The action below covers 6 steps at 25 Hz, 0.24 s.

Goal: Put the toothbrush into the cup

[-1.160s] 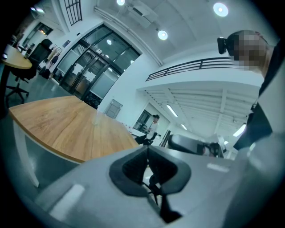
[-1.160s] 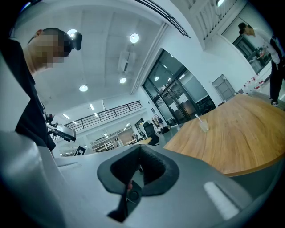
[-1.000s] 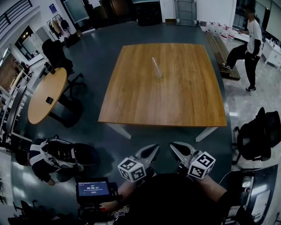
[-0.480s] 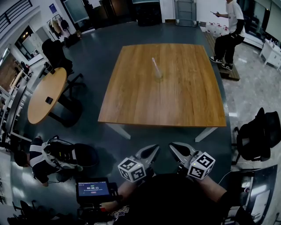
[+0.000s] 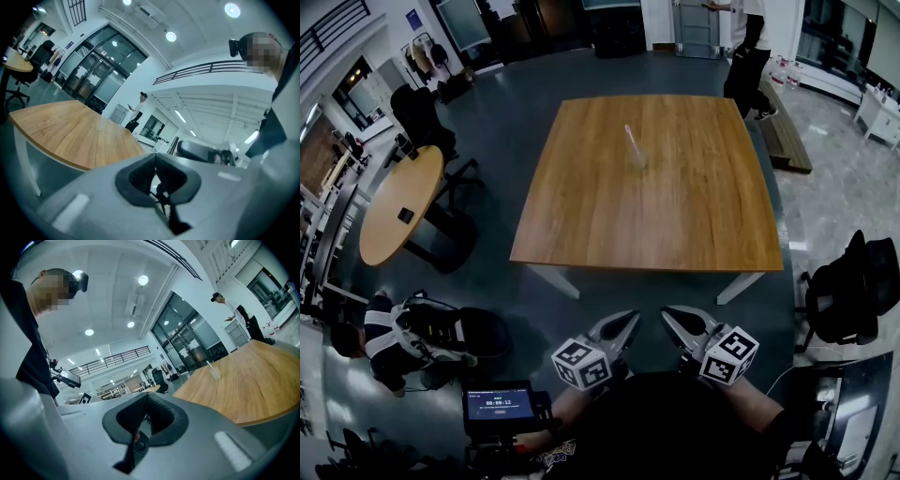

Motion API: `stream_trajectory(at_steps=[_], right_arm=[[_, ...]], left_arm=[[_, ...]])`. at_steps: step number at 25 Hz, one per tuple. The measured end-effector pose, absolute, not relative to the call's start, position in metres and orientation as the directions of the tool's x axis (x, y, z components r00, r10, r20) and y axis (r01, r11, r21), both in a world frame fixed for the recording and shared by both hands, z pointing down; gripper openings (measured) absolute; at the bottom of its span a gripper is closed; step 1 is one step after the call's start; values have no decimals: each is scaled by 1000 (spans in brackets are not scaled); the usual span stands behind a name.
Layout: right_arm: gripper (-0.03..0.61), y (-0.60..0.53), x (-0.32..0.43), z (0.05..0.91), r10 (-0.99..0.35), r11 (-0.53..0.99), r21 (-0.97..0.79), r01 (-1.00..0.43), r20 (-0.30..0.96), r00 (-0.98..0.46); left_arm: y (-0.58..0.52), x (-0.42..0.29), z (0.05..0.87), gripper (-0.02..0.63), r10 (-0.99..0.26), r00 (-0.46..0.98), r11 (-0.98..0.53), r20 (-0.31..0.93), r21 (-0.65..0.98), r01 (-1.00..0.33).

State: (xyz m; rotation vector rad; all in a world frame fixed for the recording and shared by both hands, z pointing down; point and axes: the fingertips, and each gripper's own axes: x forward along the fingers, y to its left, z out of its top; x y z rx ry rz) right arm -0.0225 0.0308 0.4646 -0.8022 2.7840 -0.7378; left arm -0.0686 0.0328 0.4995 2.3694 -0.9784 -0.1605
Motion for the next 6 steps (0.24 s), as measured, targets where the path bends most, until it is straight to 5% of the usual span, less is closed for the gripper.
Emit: stream_trajectory(at_steps=[6], right_arm=[[5, 32, -20, 465, -535, 735, -498, -461, -7, -845]], left_arm=[[34, -65, 499, 1, -678, 728, -574, 102, 545, -611]])
